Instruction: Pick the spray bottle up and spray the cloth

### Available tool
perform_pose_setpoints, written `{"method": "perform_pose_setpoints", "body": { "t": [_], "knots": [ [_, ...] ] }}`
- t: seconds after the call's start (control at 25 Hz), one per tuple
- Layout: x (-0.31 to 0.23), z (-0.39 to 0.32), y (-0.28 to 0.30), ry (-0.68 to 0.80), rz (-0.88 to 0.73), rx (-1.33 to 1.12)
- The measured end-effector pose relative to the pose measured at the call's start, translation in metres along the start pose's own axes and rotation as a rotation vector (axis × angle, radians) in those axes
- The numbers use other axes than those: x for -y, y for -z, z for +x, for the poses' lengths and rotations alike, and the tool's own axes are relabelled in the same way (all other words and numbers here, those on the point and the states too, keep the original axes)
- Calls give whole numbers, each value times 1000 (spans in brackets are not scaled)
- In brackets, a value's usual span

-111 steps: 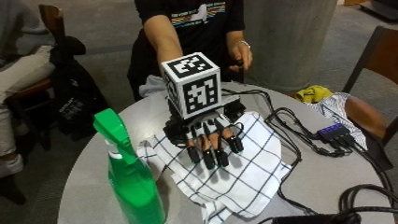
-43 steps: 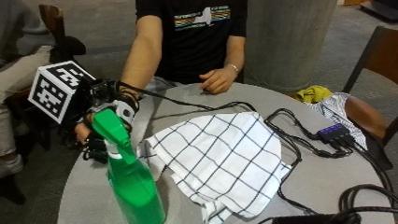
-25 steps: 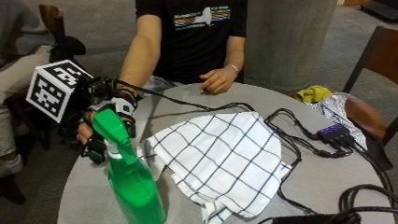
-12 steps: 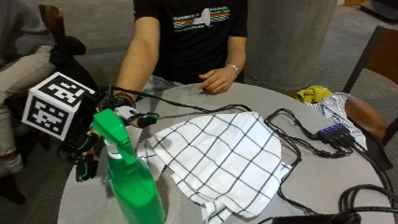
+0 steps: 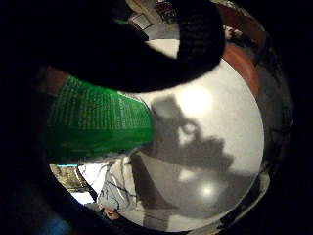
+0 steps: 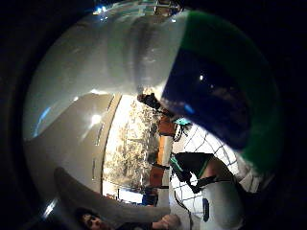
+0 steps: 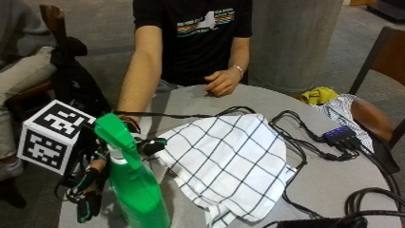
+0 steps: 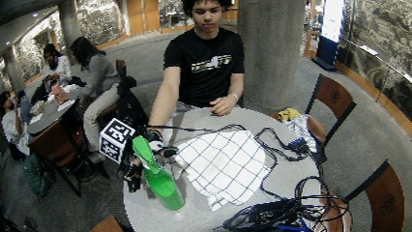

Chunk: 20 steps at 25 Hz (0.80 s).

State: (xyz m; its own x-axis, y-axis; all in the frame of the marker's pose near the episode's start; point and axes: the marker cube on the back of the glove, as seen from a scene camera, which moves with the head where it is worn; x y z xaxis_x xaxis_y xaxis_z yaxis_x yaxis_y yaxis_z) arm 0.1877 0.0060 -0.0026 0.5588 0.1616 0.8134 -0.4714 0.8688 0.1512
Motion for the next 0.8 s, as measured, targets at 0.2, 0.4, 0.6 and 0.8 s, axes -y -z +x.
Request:
{"method": "perform_pose_setpoints", "body": {
  "t": [0.2, 0.4, 0.6, 0.8],
  "knots": [
    [18, -3, -15, 24, 8, 42],
    [28, -8, -29, 37, -10, 53],
    [30, -10, -35, 37, 12, 42],
    [30, -12, -39, 33, 42, 61]
  ]
}}
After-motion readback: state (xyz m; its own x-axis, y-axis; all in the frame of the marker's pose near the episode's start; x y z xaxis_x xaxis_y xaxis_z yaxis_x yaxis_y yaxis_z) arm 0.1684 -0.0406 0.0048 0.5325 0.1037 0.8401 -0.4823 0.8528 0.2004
